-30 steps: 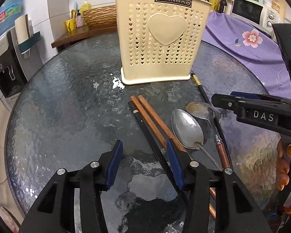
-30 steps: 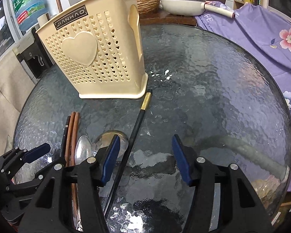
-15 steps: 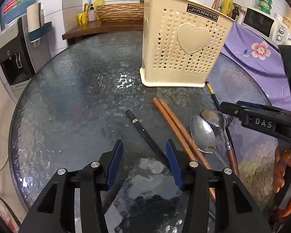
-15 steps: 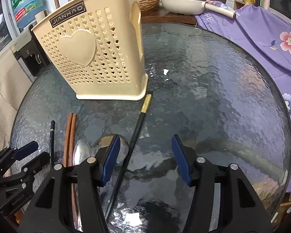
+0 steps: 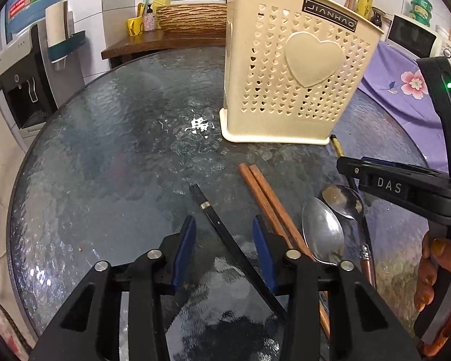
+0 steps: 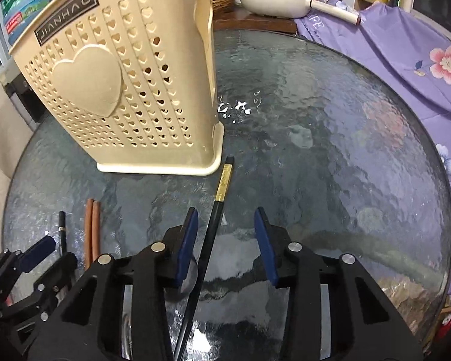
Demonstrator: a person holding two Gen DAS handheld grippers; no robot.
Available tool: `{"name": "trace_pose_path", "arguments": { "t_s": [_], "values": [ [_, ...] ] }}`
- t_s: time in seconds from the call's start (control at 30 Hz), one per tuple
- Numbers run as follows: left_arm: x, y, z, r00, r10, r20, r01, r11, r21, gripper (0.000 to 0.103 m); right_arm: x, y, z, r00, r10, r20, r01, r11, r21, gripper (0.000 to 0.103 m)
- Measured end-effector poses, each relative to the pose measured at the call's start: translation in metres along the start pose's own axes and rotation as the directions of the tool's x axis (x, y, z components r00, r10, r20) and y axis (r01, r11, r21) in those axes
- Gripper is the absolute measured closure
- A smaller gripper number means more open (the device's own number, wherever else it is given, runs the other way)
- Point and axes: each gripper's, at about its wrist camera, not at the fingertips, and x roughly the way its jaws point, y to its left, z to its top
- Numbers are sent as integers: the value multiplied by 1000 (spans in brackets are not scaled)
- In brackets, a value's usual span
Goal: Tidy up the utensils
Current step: 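Grasp the gold-tipped black chopstick with the right tool while the left tool grasps another black chopstick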
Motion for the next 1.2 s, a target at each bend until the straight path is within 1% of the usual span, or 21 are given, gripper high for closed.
{"name": "trace_pose_path", "arguments": {
  "t_s": [0.07,0.1,0.2,0.33,0.4,0.53,0.57,0.8,1.03,1.2],
  "values": [
    [1,0,1,1000,1,-1,-1,1000,3,68,1,2,2,1000,-8,4,8,1000,-5,66],
    [1,0,2,1000,1,-1,-1,1000,4,69,3,2,4,1000,-16,6,16,1000,-7,69],
    [3,-3,3,1000,11,-1,-11,1000,15,70,5,5,6,999,-38,11,38,999,-20,73],
    [4,-8,4,1000,14,0,-14,1000,24,71,8,6,9,999,-42,13,42,999,-27,76],
    [5,-10,4,1000,16,1,-16,999,31,73,9,5,10,999,-40,15,41,999,-30,81],
    [6,-15,6,1000,15,-3,-15,999,41,81,11,4,13,999,-40,21,41,999,-34,87],
    [6,-16,6,1000,17,-4,-17,999,44,81,11,3,13,999,-41,22,42,999,-35,91],
    [7,-16,7,1000,26,-4,-25,998,49,86,10,1,9,999,-28,24,29,999,-40,94],
    [8,-15,8,999,36,-3,-36,998,53,91,8,-1,4,999,-30,24,32,998,-58,95],
    [9,-16,10,1000,29,-6,-28,998,53,92,7,3,-1,999,-37,27,39,997,-65,95]
  ]
}}
